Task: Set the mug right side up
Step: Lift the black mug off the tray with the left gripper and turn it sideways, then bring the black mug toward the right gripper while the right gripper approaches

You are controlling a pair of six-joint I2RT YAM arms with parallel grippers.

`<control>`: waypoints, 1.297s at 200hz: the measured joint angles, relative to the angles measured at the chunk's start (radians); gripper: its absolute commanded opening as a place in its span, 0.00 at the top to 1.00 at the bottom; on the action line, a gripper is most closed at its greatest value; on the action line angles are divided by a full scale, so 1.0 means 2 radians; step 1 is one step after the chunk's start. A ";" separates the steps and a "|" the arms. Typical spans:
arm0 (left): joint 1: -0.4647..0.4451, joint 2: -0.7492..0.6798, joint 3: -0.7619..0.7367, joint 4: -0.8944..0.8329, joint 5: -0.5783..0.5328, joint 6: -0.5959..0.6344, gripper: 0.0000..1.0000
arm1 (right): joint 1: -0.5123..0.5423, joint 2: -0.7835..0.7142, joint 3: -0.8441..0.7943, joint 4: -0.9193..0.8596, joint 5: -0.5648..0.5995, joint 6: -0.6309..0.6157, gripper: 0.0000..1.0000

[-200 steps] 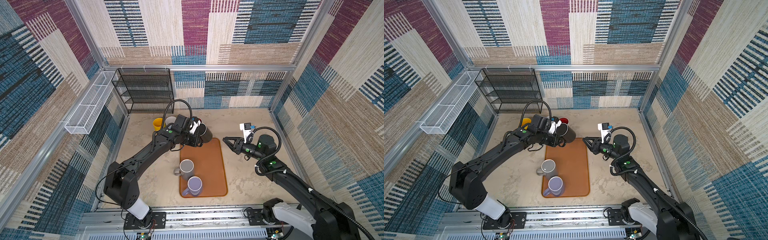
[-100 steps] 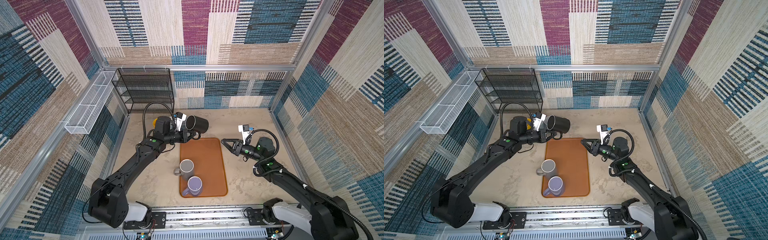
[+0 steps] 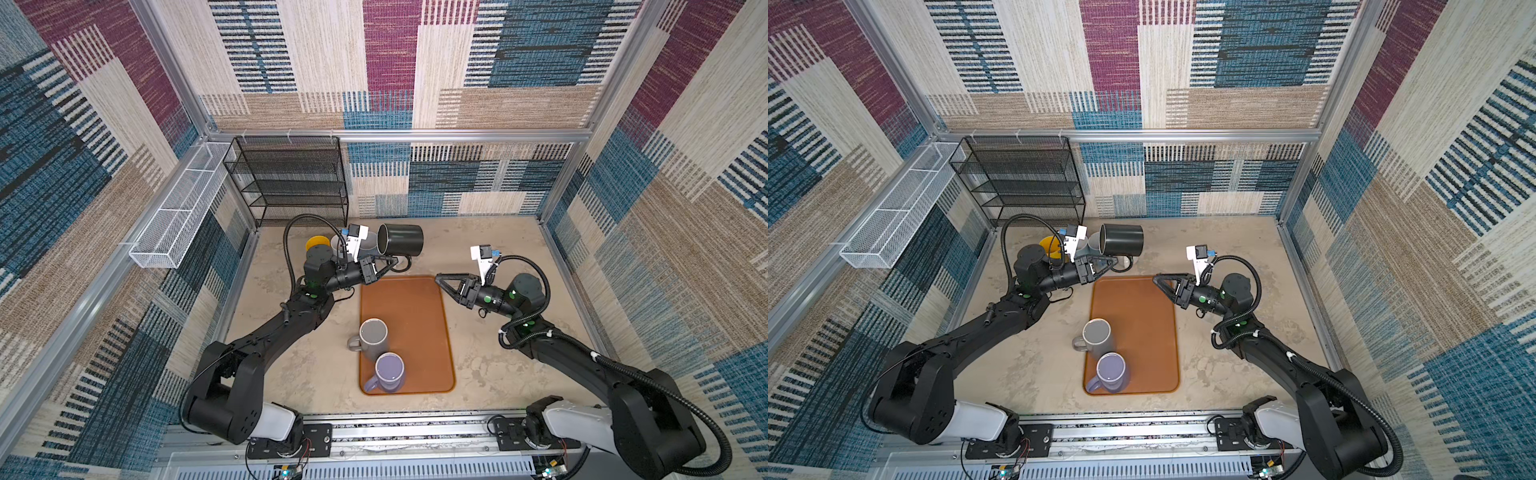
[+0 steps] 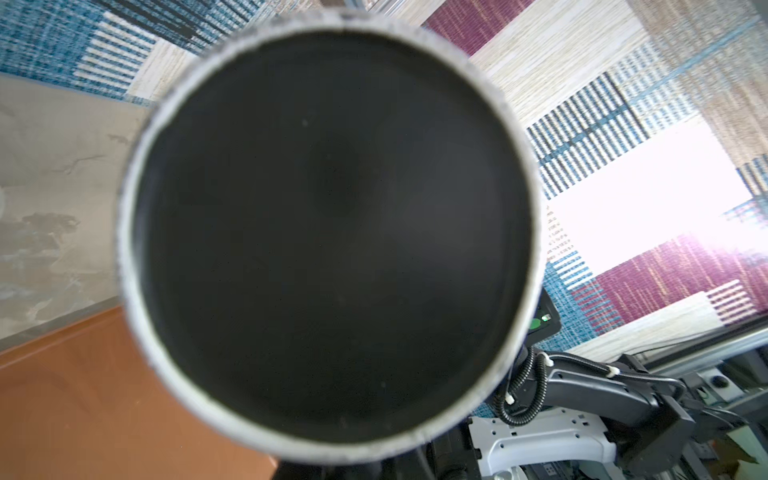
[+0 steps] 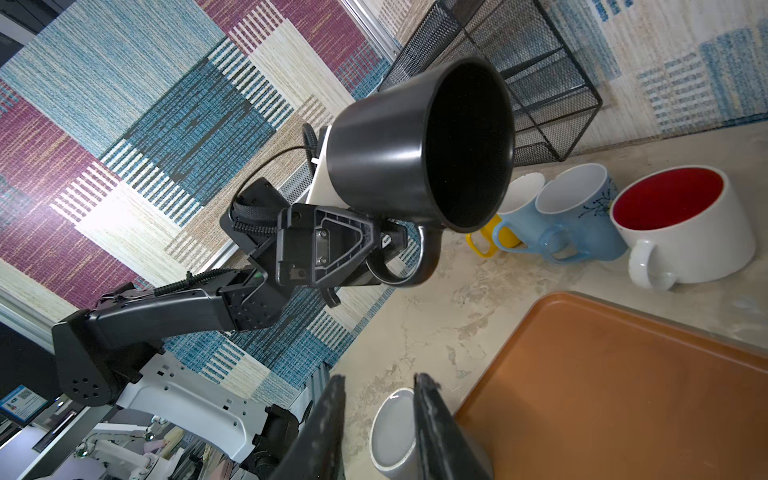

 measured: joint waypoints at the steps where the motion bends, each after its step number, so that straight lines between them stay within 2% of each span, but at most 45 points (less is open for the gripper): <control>1: 0.000 0.001 0.000 0.002 0.000 -0.001 1.00 | 0.000 0.001 0.000 0.000 0.000 0.000 0.68; 35: 0.000 0.027 -0.009 0.109 0.015 -0.039 1.00 | 0.009 0.023 0.016 0.018 -0.004 0.009 0.68; 85: -0.007 0.031 -0.009 0.169 0.032 -0.065 1.00 | 0.015 0.047 0.040 0.034 -0.005 0.014 0.68; 162: -0.017 0.028 -0.007 0.175 0.051 -0.064 1.00 | 0.023 0.077 0.089 0.049 -0.010 0.020 0.66; 259: -0.029 0.023 -0.001 0.180 0.055 -0.063 1.00 | 0.031 0.092 0.109 0.051 -0.015 0.024 0.68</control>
